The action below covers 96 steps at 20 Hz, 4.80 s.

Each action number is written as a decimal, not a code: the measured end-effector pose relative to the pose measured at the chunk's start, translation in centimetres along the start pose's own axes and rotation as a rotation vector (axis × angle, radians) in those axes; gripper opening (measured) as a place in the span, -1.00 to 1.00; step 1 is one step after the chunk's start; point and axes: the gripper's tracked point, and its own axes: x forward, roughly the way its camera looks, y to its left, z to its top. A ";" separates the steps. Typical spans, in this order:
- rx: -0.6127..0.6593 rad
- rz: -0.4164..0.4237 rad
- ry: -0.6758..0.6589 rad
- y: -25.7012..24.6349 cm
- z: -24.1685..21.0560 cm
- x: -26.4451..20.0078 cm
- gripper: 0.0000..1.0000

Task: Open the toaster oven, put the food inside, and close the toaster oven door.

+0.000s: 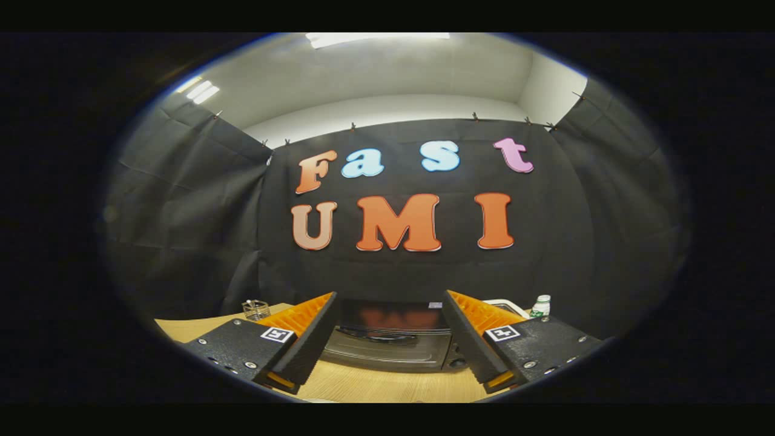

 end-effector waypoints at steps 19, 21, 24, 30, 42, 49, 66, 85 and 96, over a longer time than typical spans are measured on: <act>-0.048 -0.046 0.265 2.5 -13.4 9.9 0.99; 0.001 -0.029 0.246 2.9 -13.4 10.0 0.99; -0.014 -0.016 0.202 3.0 -13.2 9.4 0.95; -0.002 0.031 0.215 3.2 -13.4 6.3 0.75; 0.115 0.159 0.345 4.3 -15.8 -1.1 0.61; 0.197 0.206 0.468 4.5 -18.3 -4.3 0.53; 0.366 0.297 0.768 6.7 -26.8 -9.3 0.37; 0.222 0.060 0.730 4.6 -24.2 -14.4 0.72; 0.131 -0.188 0.829 5.7 -26.7 -17.3 0.98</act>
